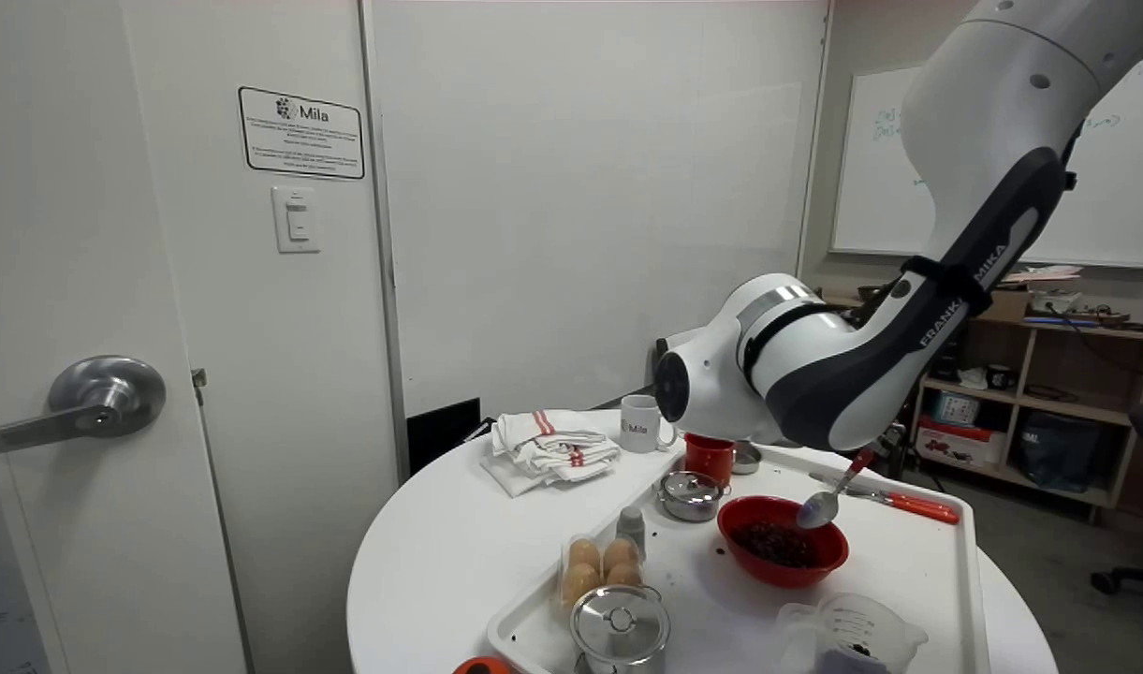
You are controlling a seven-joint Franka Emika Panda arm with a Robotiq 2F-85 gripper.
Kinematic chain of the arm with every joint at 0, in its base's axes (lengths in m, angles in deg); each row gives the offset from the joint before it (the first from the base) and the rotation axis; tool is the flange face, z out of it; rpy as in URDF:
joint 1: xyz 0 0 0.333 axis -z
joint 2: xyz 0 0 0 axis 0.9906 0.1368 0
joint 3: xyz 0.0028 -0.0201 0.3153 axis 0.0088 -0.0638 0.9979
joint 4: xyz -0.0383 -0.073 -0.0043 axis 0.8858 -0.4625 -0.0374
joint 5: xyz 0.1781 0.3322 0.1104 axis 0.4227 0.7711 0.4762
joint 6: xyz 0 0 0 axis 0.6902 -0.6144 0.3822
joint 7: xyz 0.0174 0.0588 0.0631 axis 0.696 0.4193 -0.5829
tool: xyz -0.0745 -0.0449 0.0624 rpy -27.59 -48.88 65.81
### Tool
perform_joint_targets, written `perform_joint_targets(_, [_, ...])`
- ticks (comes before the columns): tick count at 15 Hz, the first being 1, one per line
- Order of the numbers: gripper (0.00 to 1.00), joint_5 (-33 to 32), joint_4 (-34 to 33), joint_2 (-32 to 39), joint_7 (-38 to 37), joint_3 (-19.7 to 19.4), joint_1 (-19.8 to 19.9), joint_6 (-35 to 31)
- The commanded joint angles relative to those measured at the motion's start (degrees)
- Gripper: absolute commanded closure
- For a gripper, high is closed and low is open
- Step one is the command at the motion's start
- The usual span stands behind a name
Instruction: Use the spoon to stir the contents of the red bowl
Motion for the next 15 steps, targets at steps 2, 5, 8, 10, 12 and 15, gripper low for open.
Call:
perform_joint_targets(2, [0.95,-0.51,-0.45,0.27,-0.23,1.09,0.79,0.59])
perform_joint_targets(5, [0.95,-1.02,-0.65,0.25,-0.18,0.87,0.43,1.3])
perform_joint_targets(8, [0.95,-1.09,-0.39,0.85,-0.07,0.66,0.62,1.51])
perform_joint_targets(10, [0.95,-1.0,-0.14,1.32,-0.05,0.54,0.86,1.66])
perform_joint_targets(12, [0.95,-1.17,0.22,1.93,-0.09,0.3,1.05,2.03])
perform_joint_targets(15, [0.95,-1.38,0.4,2.82,-0.13,-0.02,1.42,2.68])
